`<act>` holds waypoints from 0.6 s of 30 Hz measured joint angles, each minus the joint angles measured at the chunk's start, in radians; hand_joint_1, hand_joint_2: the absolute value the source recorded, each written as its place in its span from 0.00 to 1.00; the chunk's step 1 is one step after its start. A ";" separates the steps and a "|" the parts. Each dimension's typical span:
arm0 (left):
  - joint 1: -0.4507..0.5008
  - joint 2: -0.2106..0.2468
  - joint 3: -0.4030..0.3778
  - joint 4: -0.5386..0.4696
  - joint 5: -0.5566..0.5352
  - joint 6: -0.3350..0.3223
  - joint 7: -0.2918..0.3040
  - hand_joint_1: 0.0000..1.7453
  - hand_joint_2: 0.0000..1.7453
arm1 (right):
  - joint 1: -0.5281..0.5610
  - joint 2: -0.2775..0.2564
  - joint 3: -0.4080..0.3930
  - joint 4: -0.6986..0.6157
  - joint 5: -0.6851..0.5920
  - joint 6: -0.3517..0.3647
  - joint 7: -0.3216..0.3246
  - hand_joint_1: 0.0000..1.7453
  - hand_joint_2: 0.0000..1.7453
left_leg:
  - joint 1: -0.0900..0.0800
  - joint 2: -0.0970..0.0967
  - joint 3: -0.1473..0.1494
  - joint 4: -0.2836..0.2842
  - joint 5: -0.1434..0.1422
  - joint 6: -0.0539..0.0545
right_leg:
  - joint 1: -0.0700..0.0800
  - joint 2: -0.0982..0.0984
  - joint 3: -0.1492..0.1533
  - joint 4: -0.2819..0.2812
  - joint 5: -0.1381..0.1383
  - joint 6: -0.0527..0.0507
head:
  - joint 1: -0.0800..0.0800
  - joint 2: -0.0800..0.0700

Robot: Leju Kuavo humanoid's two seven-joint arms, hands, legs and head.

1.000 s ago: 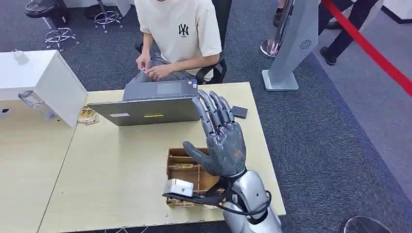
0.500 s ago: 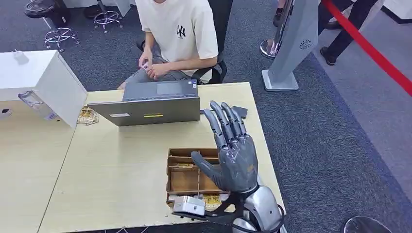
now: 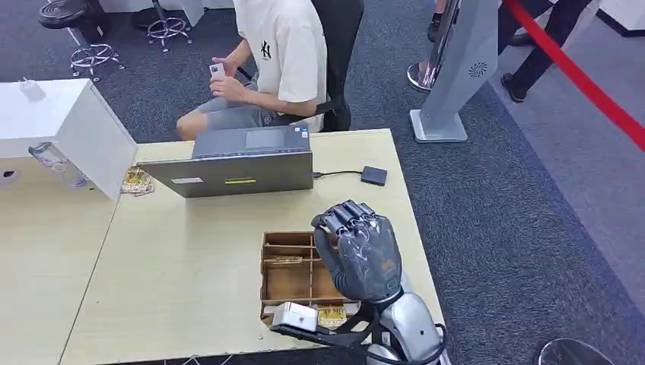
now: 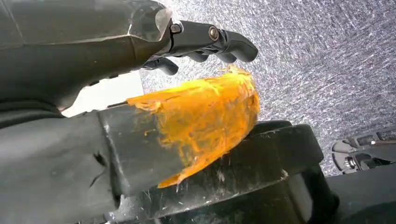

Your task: Pass the card to the sensor for recognition and then transmit it.

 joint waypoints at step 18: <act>-0.001 0.007 0.000 0.000 0.052 -0.007 -0.027 0.00 0.00 | -0.001 -0.008 -0.008 0.143 0.052 0.029 0.024 0.41 1.00 | 0.000 0.000 0.000 0.000 0.000 0.000 | 0.000 0.000 0.000 0.000 0.000 0.000 | 0.000 0.000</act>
